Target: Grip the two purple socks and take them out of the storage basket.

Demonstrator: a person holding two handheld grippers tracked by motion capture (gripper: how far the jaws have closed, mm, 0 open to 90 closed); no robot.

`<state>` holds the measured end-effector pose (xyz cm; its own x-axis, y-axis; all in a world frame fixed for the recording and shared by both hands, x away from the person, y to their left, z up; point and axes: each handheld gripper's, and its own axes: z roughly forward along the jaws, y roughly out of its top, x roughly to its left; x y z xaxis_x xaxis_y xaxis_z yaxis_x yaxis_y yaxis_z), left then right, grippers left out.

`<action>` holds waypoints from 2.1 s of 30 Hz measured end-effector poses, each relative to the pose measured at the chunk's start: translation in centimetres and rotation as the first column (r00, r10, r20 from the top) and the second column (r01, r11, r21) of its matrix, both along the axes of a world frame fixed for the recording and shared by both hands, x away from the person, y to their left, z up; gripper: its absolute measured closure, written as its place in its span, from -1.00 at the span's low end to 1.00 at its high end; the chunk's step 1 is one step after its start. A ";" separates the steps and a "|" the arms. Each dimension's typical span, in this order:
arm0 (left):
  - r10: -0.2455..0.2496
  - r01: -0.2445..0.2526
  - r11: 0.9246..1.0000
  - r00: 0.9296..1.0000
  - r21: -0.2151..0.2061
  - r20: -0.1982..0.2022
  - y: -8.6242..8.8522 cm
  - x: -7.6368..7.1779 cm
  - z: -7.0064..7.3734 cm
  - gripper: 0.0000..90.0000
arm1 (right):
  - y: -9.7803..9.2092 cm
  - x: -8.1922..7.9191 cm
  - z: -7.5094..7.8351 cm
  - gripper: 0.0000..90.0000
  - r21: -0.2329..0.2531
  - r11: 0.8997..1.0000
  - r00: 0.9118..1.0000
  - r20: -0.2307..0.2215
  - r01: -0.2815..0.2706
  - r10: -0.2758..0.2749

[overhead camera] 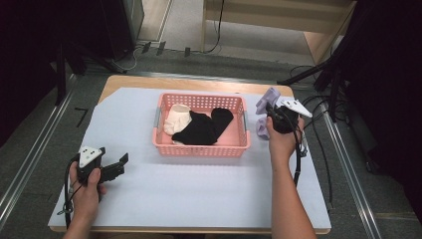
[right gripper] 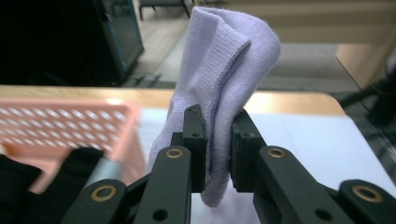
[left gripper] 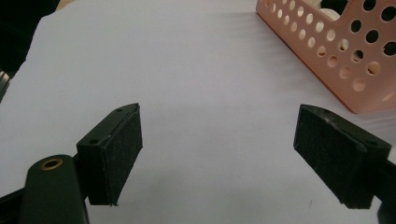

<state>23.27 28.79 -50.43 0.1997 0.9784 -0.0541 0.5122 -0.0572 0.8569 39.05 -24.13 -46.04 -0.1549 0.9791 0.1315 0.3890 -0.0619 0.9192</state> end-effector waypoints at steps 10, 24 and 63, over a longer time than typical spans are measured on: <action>0.001 -0.001 1.000 1.000 -0.003 0.003 0.0 0.0 0.0 -0.64 | -1.9 -1.4 -2.5 0.07 0.041 0.998 0.993 -0.113 -0.039 0.043; -0.001 0.001 1.000 1.000 0.006 0.004 -0.1 0.0 0.0 -0.64 | -5.1 -7.6 -3.9 -0.69 0.055 0.996 0.991 -0.104 -0.073 0.079; 0.002 -0.002 1.000 1.000 0.019 0.003 -0.1 0.0 0.0 -0.64 | -12.3 -18.4 -7.0 -0.57 0.050 0.996 0.992 -0.107 -0.069 0.074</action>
<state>23.27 28.66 -50.44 0.1980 0.9796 -0.0349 0.5095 -0.0724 0.8574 20.63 -36.42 -53.03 -0.2066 0.9586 0.1961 0.4913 -0.0717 0.8681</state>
